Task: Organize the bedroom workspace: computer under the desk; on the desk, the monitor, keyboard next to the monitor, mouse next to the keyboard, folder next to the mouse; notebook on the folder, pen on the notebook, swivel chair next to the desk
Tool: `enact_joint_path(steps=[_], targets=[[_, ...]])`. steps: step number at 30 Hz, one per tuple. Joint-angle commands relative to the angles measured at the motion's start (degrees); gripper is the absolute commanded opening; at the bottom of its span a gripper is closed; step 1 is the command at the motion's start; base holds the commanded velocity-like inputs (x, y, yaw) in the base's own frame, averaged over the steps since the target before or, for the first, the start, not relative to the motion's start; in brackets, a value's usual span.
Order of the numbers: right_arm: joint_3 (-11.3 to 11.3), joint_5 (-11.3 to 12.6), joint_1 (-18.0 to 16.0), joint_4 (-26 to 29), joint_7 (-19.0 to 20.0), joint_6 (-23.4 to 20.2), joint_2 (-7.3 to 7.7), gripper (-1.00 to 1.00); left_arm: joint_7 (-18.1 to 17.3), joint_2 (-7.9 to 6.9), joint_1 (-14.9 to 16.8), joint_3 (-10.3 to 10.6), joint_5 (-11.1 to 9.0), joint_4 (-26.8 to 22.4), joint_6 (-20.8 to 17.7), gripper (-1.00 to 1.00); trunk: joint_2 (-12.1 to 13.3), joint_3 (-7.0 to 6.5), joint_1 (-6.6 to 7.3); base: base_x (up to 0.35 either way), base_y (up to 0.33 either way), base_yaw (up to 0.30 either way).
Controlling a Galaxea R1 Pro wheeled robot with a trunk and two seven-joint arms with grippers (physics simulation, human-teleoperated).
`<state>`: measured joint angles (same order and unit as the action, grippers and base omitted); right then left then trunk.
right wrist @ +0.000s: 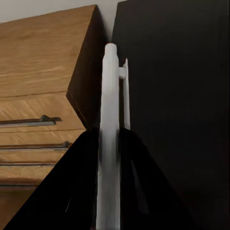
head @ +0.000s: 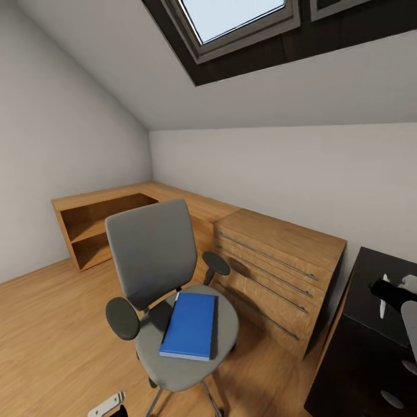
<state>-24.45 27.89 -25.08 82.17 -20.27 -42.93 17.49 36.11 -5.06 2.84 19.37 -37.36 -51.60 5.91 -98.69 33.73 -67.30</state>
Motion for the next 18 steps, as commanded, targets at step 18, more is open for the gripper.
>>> enact_joint_path(steps=[18], targets=[[1.8, -7.4, -3.4, -14.6, -1.1, 3.3, 0.28, -1.0, 0.4, 0.01, 0.1, -1.3, -0.5, -4.8, 1.3, 1.0, 0.0, 0.06, 0.01, 0.004, -0.002, 0.0]])
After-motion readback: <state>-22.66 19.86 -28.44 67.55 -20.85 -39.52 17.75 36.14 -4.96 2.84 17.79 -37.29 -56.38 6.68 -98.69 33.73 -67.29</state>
